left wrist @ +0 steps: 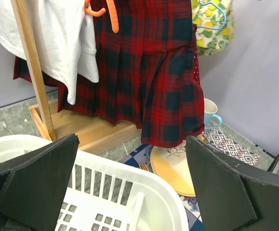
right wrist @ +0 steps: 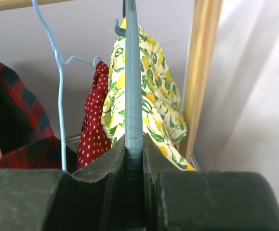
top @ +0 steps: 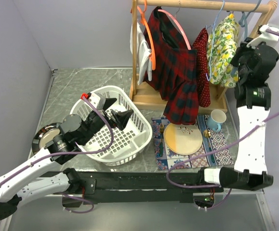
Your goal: Remove the skirt from the hanger
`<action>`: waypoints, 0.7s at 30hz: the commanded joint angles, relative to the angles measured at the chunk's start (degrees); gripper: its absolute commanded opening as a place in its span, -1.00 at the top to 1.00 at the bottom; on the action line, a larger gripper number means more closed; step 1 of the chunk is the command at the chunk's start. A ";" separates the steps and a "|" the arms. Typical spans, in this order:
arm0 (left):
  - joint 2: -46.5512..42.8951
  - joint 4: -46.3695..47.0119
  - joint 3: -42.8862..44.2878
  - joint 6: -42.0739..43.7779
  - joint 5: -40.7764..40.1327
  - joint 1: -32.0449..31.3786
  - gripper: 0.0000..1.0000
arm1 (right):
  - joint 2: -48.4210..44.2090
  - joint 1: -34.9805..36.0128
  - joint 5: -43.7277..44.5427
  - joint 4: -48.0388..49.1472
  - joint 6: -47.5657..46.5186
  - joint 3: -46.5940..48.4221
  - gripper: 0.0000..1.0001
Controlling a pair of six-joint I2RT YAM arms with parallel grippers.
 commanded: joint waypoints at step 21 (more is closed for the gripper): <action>-1.64 0.39 0.36 2.09 -1.76 -0.22 -0.99 | -18.15 0.01 9.41 -9.31 10.21 0.37 1.00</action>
